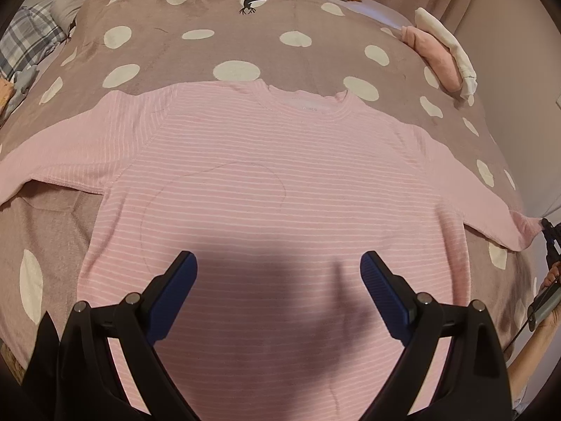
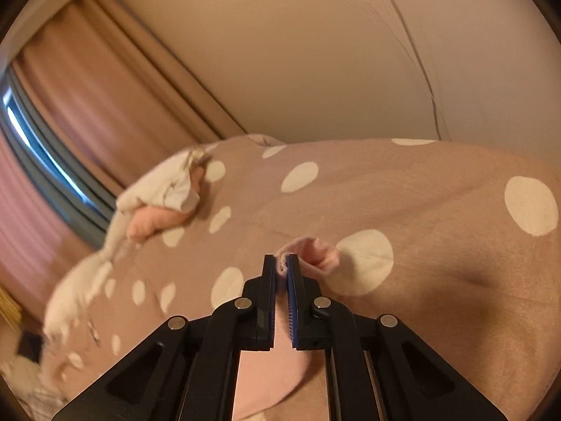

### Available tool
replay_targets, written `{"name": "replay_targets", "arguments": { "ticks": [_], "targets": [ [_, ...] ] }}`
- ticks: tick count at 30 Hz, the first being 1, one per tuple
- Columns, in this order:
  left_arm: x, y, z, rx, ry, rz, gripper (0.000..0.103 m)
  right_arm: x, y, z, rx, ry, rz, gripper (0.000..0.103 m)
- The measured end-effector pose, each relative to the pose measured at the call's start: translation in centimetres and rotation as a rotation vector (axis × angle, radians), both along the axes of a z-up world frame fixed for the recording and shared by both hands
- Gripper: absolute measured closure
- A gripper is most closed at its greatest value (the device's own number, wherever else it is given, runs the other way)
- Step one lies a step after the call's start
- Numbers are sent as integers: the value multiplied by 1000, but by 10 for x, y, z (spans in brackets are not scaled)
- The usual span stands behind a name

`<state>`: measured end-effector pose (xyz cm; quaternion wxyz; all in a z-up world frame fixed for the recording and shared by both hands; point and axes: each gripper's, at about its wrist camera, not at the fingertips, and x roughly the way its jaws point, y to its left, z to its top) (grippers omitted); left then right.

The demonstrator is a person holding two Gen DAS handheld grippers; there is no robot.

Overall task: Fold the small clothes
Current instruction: 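Lift the sleeve and lay it across the shirt body, open right gripper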

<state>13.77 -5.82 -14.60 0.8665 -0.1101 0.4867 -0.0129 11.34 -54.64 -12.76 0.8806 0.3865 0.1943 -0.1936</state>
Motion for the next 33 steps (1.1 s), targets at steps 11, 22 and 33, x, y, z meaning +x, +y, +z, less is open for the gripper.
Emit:
{"name": "replay_targets", "arguments": {
  "ticks": [11,22,33],
  "targets": [
    [-7,22,17,-26,-45,49,8,9,77,69,-156,-109,294,96],
    [-22,59,36,-65,-101,146,8,34,180,130,-278,-150,612,96],
    [-36,84,39,-46,-136,205,8,41,302,112,-302,-102,961,96]
  ]
}}
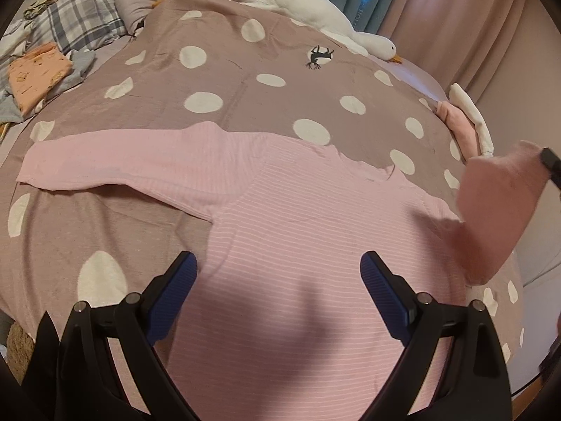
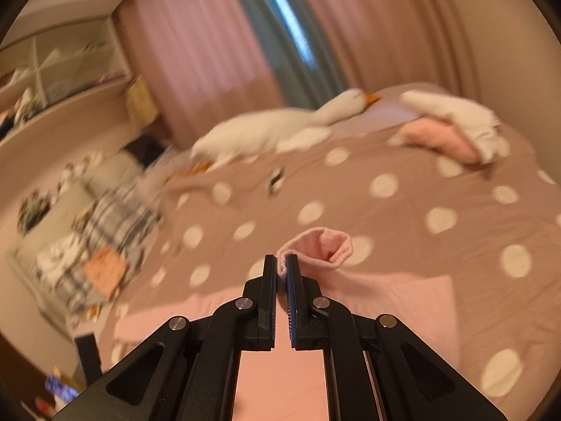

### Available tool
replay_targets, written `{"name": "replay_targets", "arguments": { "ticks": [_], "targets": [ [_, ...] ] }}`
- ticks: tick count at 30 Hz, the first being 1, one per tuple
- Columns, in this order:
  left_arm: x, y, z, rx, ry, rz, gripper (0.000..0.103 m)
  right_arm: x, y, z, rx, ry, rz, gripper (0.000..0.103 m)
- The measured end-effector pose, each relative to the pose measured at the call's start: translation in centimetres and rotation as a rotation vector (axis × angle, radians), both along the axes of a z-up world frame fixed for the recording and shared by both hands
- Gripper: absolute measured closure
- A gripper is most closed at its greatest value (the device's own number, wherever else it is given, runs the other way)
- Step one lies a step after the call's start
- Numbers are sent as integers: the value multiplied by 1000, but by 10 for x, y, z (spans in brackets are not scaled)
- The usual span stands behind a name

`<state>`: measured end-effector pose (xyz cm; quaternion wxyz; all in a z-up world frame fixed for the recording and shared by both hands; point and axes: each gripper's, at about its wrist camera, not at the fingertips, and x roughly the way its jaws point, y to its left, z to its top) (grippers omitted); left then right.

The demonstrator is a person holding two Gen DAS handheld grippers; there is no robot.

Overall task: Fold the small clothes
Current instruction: 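Lift the sleeve and lay it across the shirt body, open right gripper, then grasp the folded sleeve cuff with the left gripper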

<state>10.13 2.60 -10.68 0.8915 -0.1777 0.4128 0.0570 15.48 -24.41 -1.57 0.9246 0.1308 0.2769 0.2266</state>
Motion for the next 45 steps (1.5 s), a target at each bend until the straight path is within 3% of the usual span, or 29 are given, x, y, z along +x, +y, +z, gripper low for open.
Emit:
{"name": "replay_targets", "arguments": {
  "ticks": [8,16,25,32,34,36,45],
  "targets": [
    [-5,16,-5,-14,8,24,8,-2,70,-58,-91,147,151,96],
    [-8,22,-9,-12,20,27,8,-4,105,-108,-142,278,226,96],
    [-8,25,-12,-21,21,29,8,-6,105,-121,-116,329,280,96],
    [-4,22,-16,-52,30,1,8,-13,72,-102,-60,282,202,90],
    [-3,19,-18,-56,31,-14,8,-16,59,-97,-41,258,163,69],
    [0,14,-19,-54,34,-28,8,-19,44,-93,-34,237,110,61],
    [20,-21,-42,-210,58,-192,10,-15,-2,-98,-15,235,-86,61]
  ]
}}
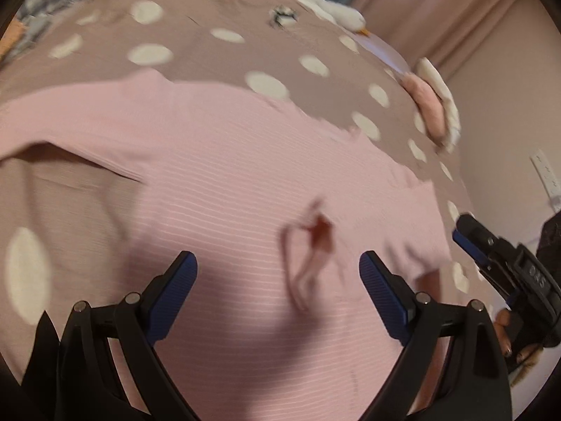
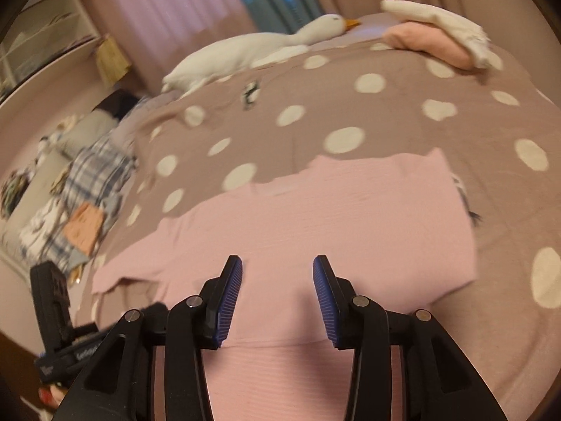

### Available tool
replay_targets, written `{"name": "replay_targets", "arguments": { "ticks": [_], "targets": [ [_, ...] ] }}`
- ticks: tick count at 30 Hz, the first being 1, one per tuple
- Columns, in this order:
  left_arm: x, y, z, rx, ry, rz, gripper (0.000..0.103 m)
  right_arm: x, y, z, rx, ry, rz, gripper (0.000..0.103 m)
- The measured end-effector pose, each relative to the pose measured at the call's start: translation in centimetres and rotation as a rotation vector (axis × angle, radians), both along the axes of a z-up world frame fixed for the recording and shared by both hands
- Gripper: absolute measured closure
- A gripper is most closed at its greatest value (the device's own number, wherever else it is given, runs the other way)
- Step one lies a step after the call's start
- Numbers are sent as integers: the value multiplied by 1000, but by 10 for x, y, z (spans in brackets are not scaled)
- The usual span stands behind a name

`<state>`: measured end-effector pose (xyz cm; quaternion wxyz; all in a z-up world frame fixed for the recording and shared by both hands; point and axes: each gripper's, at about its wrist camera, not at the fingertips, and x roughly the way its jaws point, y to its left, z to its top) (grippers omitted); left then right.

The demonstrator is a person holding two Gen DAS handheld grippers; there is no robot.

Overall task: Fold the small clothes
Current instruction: 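Grasp the folded sleeve cuff with the left gripper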

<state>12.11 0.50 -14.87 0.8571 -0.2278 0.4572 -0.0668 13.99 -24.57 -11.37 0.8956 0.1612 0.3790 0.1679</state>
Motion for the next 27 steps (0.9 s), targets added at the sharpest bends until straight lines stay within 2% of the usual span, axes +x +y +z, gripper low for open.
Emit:
{"name": "replay_targets", "arguments": {
  "ticks": [6,10,13,15,17,20,27],
  "targets": [
    [15,-28,-18,-40,35,-73,25,2,-18,-6,-5,12,-69,61],
    [22,-39,-25,-51,21,-102,35,2,-28,-9,-2,16,-92,61],
    [26,-38,-29,-52,20,-86,58,2,-34,-10,-1,18,-108,61],
    [28,-38,-31,-60,27,-81,83,1,-37,-12,3,20,-113,61],
    [31,-38,-33,-101,38,-100,94,2,-40,-13,5,23,-119,61],
    [33,-40,-26,-74,44,-102,99,3,-43,-15,-1,31,-133,61],
    [34,-30,26,-79,-65,-99,98,2,-51,-16,-6,28,-152,61]
  ]
}}
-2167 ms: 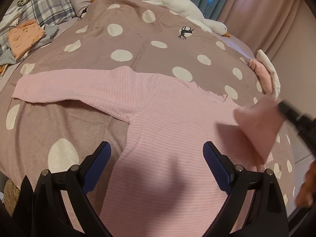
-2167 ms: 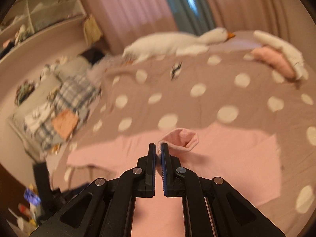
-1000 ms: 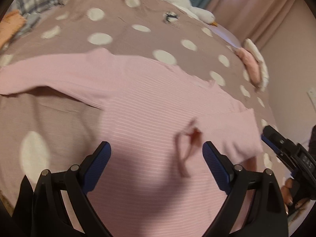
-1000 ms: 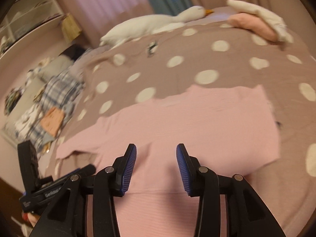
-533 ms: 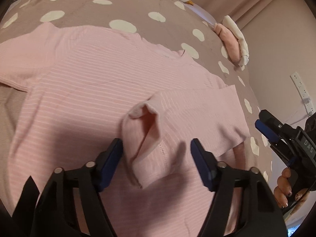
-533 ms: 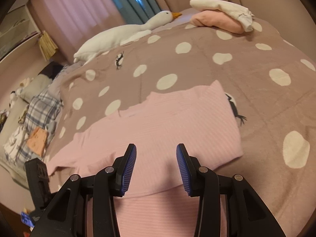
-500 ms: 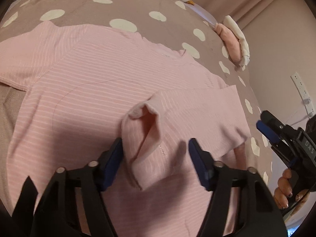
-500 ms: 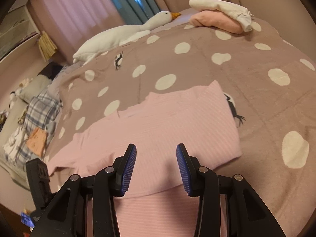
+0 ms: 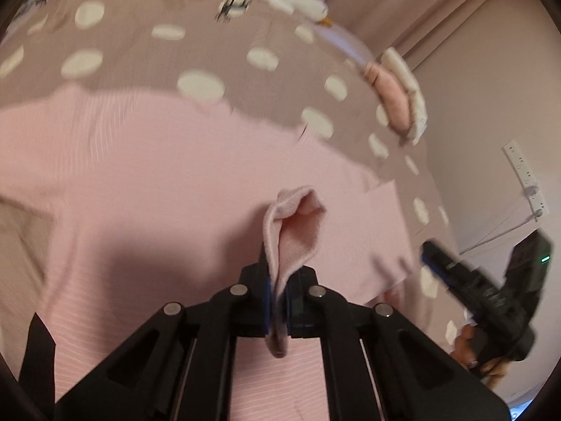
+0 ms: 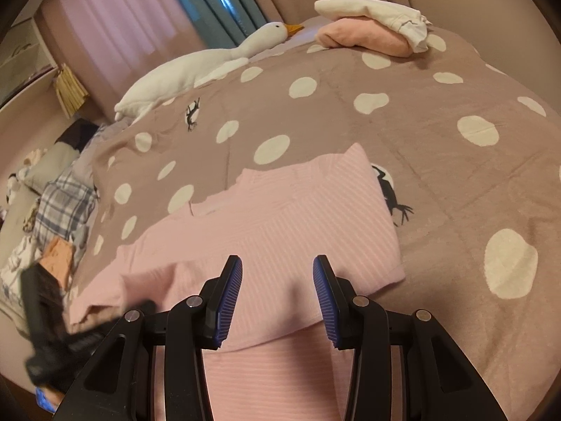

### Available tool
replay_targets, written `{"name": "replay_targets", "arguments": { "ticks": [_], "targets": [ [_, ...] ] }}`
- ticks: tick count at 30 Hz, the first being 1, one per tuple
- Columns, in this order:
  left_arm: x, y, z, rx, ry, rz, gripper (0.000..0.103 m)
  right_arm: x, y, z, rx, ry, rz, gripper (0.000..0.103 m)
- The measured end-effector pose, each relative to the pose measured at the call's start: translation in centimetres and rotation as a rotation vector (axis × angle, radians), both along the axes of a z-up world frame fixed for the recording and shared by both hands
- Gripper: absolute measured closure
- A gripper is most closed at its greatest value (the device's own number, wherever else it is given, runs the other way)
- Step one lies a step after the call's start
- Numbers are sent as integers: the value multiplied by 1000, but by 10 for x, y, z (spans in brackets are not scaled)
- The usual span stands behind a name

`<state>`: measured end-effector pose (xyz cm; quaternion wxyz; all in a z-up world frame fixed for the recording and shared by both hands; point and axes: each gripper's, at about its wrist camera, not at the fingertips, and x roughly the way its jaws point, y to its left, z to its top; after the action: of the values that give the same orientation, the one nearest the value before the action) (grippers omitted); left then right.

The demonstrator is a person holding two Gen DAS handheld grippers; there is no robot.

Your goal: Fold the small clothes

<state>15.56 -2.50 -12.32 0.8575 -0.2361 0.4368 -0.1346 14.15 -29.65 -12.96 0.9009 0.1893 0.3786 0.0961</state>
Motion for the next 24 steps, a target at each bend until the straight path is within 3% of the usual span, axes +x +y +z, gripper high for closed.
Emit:
{"name": "replay_targets", "arguments": {
  "ticks": [7,14,24],
  "targets": [
    [4,26,50,12,-82,35,98,2,0,-2,-3,3,4,61],
    [4,55,62,12,-89,97,98,4,4,-4,-1,10,21,61],
    [6,76,58,87,-62,143,98,14,11,-17,10,60,48,61]
  ]
}}
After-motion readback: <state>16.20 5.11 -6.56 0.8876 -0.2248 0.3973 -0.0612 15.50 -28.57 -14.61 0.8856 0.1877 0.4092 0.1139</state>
